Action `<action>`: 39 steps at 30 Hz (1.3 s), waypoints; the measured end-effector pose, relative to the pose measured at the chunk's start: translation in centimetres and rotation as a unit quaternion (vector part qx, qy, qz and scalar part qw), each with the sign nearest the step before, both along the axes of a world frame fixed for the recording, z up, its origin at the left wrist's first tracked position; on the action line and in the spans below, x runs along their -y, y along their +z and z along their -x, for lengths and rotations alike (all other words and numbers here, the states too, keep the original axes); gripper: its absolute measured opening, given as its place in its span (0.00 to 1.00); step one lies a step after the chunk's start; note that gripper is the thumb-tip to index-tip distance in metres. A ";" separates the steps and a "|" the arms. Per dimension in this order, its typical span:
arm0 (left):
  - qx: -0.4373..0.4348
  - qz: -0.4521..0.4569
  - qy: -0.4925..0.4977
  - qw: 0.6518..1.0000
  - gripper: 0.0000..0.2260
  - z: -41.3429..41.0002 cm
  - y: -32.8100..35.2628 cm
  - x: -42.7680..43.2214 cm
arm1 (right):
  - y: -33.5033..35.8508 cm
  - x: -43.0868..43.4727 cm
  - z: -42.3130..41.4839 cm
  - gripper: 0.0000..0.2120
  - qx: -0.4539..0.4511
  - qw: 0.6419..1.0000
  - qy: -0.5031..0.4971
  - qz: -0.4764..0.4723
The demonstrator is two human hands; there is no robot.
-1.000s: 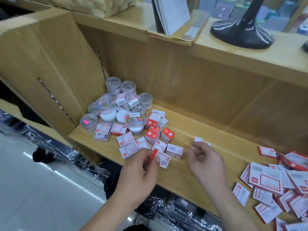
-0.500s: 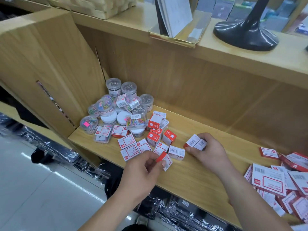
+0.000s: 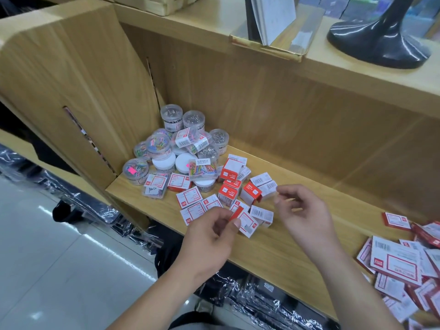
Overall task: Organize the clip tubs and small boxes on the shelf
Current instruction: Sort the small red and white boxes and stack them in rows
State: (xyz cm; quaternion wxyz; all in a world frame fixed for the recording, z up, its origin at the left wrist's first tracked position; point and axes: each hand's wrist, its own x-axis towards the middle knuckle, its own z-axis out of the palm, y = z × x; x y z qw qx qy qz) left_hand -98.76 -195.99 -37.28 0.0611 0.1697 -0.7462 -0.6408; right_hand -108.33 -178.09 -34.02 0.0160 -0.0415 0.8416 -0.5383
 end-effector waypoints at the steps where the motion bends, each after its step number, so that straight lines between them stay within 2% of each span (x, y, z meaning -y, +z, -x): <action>1: -0.006 -0.001 -0.008 1.000 0.02 -0.1 0.1 -0.3 | 0.4 0.2 -1.0 0.12 0.019 0.998 0.052 0.019; 4: -0.026 0.019 -0.046 0.998 0.04 -0.3 0.3 -1.3 | 0.5 0.5 -2.4 0.13 0.081 0.989 0.125 0.001; 7: -0.032 0.026 -0.061 0.997 0.07 -0.5 0.2 -1.8 | 0.9 0.1 -2.8 0.04 0.114 0.986 0.115 0.033; 9: -0.027 0.048 -0.056 0.997 0.09 -0.6 -0.2 -1.8 | 0.7 -0.6 -2.7 0.03 0.111 0.990 0.077 0.044; 13: -0.070 0.240 -0.059 0.966 0.06 0.0 -1.3 -0.9 | 0.7 -2.2 -2.4 0.03 0.069 0.997 -0.024 0.024; 16: -0.109 0.313 -0.082 0.940 0.12 1.6 -0.6 -0.9 | 0.9 -3.0 -2.0 0.03 0.058 0.995 -0.075 0.031; 19: -0.134 0.380 -0.157 0.902 0.16 3.7 -0.3 -2.0 | 0.8 -3.6 -1.8 0.04 0.097 0.989 -0.102 0.054; 22: -0.139 0.434 -0.209 0.865 0.12 5.2 -1.0 -2.7 | 1.0 -4.2 -1.7 0.04 0.155 0.976 -0.126 0.090; 25: -0.161 0.448 -0.180 0.861 0.06 6.0 -1.5 -2.4 | 1.4 -4.6 -1.3 0.05 0.167 0.972 -0.138 0.090; 30: -0.179 0.468 -0.140 0.854 0.04 6.7 -1.7 -2.3 | 1.3 -4.9 -1.0 0.08 0.165 0.973 -0.134 0.091; 32: -0.198 0.436 -0.132 0.868 0.05 6.7 -1.5 -3.0 | 1.3 -5.2 -0.8 0.07 0.160 0.974 -0.138 0.083; 34: -0.185 0.313 -0.149 0.919 0.09 6.5 -0.9 -4.6 | 1.4 -5.7 -0.8 0.06 0.155 0.974 -0.142 0.082; 36: -0.128 0.190 -0.181 0.957 0.13 6.3 -0.4 -6.7 | 1.7 -6.3 -1.2 0.06 0.146 0.974 -0.145 0.097; 39: -0.062 0.081 -0.241 0.965 0.11 6.4 -0.4 -9.7 | 1.7 -8.0 -2.2 0.06 0.135 0.971 -0.161 0.117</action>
